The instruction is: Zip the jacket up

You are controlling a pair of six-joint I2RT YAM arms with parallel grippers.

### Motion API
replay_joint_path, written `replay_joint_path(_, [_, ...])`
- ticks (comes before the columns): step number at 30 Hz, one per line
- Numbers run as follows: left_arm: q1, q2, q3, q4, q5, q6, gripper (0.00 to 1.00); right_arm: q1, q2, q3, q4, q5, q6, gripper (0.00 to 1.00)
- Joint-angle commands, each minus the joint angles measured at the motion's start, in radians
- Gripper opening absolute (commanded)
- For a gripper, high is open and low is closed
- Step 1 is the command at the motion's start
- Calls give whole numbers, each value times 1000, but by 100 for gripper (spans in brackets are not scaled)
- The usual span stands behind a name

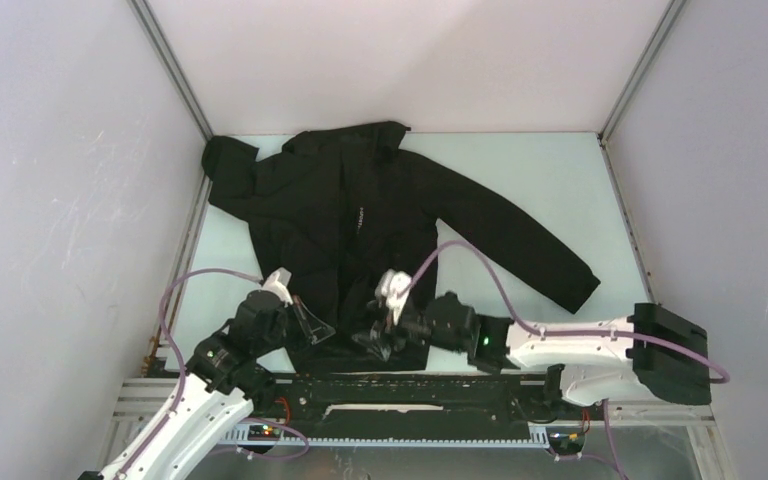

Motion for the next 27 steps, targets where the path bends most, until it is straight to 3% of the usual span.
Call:
replay_joint_path(1, [8,-26,71,-20,26,23,0,134,64,-155,381,164,-609,71])
replay_joint_path(4, [8,-34,72,-24,41,23,0,179,185,-236,653,-11,-910,72])
replay_joint_path(7, [8,-40,72,-30,44,23,0,203,360,-268,995,-83,-1027,72])
replay_joint_path(9, [8,-42,72,-27,48,24,0,233,460,-252,1094,-68,-1123,70])
replay_joint_path(13, [8,-40,67,-20,65,18,0,290,605,-173,1103,-11,-1216,61])
replay_joint_path(21, [8,-21,54,13,94,5,0,294,656,-132,1103,61,-1269,48])
replay_joint_path(27, [9,-23,53,25,122,-15,0,271,679,-109,1104,119,-1245,51])
